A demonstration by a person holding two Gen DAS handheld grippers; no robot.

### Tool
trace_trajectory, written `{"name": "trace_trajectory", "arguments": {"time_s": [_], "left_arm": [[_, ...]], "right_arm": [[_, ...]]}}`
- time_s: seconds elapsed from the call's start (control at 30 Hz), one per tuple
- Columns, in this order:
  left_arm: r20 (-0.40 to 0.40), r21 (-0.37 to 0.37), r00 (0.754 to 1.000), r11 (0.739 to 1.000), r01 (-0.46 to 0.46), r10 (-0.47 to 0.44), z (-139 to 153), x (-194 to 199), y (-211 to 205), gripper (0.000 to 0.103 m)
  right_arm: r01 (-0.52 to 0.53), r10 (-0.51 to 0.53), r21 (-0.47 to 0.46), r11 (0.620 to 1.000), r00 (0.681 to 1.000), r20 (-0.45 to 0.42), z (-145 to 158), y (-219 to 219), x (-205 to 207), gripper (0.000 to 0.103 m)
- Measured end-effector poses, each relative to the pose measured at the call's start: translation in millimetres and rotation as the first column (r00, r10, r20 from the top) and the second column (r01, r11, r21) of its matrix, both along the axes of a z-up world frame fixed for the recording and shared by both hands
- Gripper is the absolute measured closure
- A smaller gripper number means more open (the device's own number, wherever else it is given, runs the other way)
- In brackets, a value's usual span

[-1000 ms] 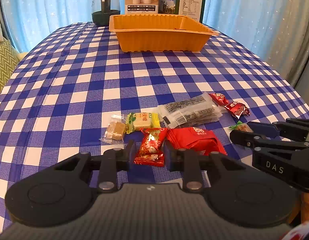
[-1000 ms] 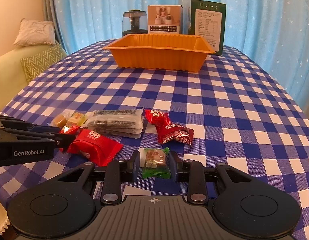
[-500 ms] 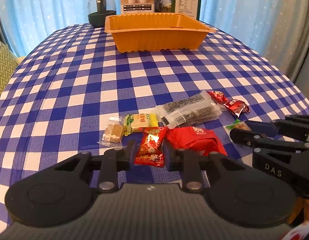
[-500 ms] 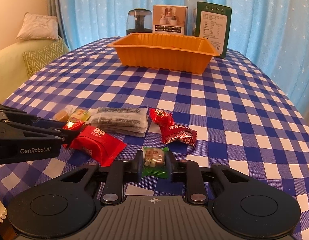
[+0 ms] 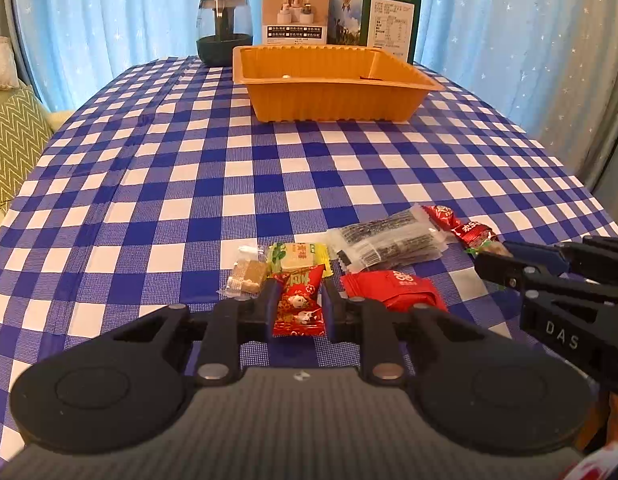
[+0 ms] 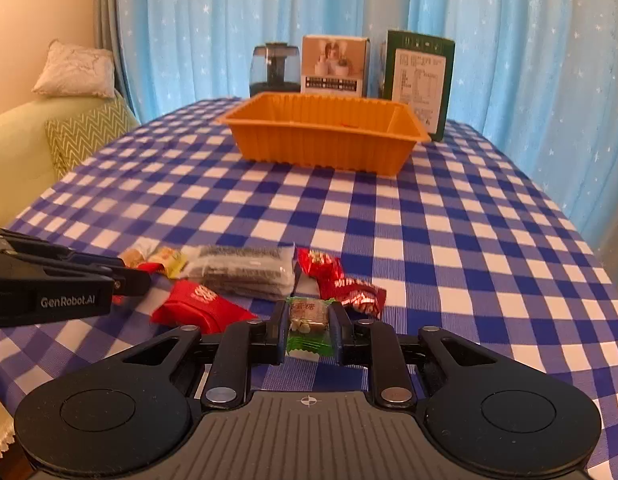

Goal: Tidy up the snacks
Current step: 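Carry both candies over the orange tray with both tools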

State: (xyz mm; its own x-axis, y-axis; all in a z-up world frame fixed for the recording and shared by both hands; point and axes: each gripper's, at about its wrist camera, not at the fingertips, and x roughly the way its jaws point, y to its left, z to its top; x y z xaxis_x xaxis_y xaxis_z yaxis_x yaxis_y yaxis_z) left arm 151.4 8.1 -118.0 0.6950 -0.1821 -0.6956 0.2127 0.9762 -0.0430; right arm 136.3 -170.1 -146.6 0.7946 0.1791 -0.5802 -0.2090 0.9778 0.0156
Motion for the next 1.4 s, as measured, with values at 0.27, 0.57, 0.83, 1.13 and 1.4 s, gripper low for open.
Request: {"name": "trace_trajectory", "arguments": {"time_s": [0.27,0.57,0.83,1.13,1.4], "left_arm": [[0.038,-0.045,0.999,0.999,-0.006,0.008,21,2,1,0.083],[0.061,-0.1,0.998,0.995,0.024,-0.018,47,36,-4,0.083],[0.1,-0.113,0.995,0.993,0.025,-0.014,70,90,-3,0.083],[0.136,-0.149,0.991,0.989,0.011,0.009,84,161,-4,0.083],[0.111,-0.206,0.993,0.978,-0.023,0.046,75,215,-2,0.083]], "right_arm": [[0.01,-0.012,0.023,1.0,0.999,0.047,18,-5,4,0.081],[0.034,-0.042,0.069,0.997,0.993,0.109,51,-14,31,0.081],[0.022,-0.036,0.108,0.994,0.991,0.129,79,-17,79,0.081],[0.013,-0.038,0.148,0.989,0.986,0.165,99,-24,147,0.081],[0.041,-0.06,0.124,0.991,0.986,0.154,85,-32,197,0.081]]}}
